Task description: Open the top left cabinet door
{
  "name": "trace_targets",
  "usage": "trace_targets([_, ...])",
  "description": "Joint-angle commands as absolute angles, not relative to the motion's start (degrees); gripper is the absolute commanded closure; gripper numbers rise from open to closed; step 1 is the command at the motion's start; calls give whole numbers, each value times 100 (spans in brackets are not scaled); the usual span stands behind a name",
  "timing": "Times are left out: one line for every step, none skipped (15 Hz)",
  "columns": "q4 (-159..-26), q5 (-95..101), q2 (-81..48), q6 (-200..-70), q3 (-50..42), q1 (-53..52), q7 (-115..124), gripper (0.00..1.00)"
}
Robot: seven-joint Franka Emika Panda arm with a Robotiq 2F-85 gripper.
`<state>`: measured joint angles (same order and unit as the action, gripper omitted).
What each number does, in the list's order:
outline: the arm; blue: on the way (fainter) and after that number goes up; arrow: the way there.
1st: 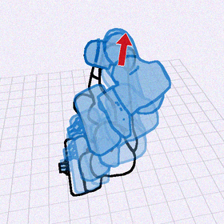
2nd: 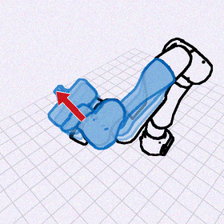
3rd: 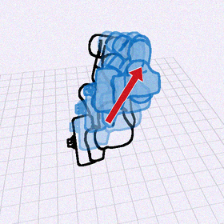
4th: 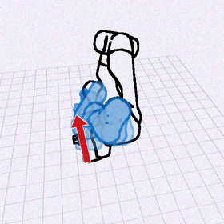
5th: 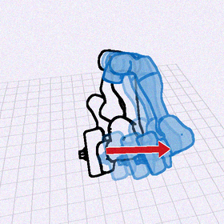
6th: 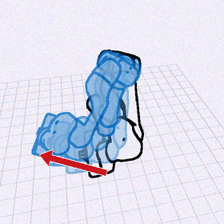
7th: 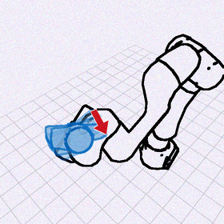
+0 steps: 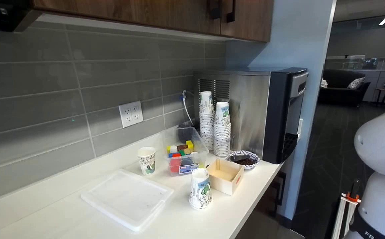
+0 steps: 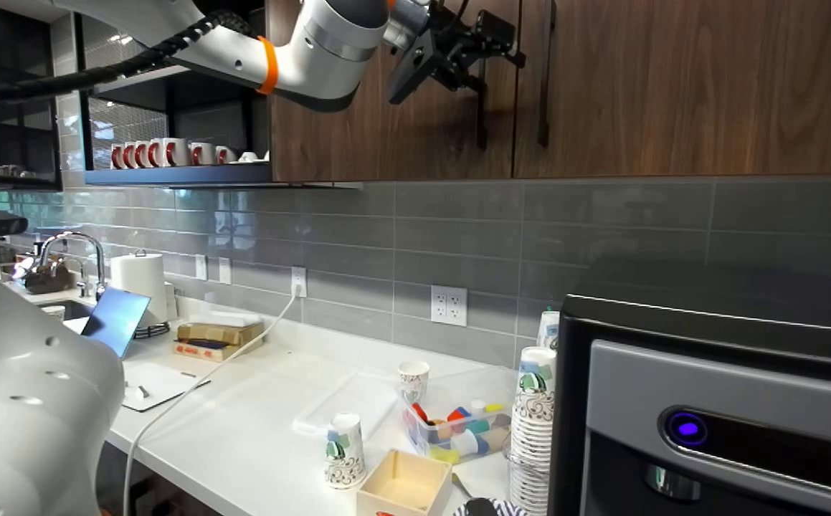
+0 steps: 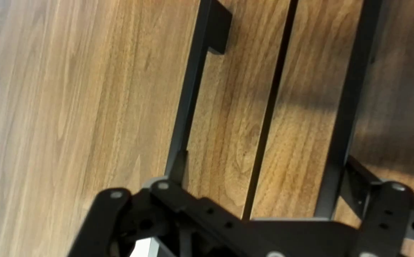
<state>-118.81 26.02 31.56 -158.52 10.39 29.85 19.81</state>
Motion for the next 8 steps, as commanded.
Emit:
trace_targets([-11943, 2819, 3312, -15860, 1094, 3278, 2441, 0])
trace_targets([-11929, 2763, 3377, -15755, 1072, 3253, 2468, 0])
trace_targets([-11934, 2722, 3434, -15686, 1058, 3226, 2489, 0])
trace_targets([-11951, 2684, 3455, -15663, 1020, 3192, 2511, 0])
trace_targets([-11951, 2650, 3534, -15549, 996, 3159, 2521, 0])
trace_targets([-11954, 2608, 3603, -15426, 954, 3110, 2496, 0])
trace_targets([-11970, 2589, 3657, -15350, 927, 3077, 2492, 0])
trace_targets([-11981, 2585, 3740, -15201, 919, 3059, 2494, 0])
